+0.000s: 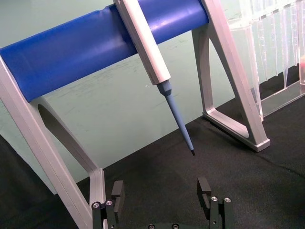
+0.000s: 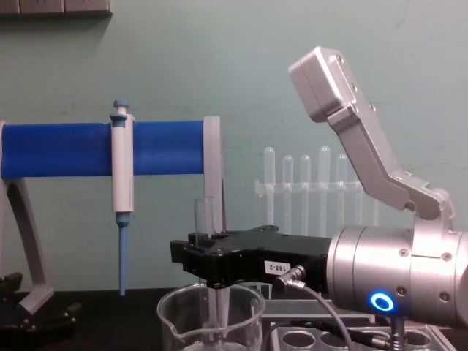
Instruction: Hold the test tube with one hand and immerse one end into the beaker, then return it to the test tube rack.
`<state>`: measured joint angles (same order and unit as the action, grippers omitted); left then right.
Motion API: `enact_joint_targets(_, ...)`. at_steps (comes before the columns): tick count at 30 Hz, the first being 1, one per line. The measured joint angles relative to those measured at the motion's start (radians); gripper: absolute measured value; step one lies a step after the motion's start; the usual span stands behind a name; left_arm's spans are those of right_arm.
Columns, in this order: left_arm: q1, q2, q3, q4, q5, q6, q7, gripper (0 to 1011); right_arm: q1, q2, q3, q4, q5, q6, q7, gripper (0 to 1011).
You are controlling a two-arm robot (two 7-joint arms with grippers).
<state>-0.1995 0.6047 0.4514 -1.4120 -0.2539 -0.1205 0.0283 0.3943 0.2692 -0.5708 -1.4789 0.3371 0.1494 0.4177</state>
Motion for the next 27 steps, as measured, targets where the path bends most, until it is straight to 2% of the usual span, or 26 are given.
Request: enact_joint_targets(27,0.000,0.000,0.000,0.000,0.000,0.000,0.000,1000,0.000,0.001,0.000,0.000,0.001,-0.001,-0.001,228)
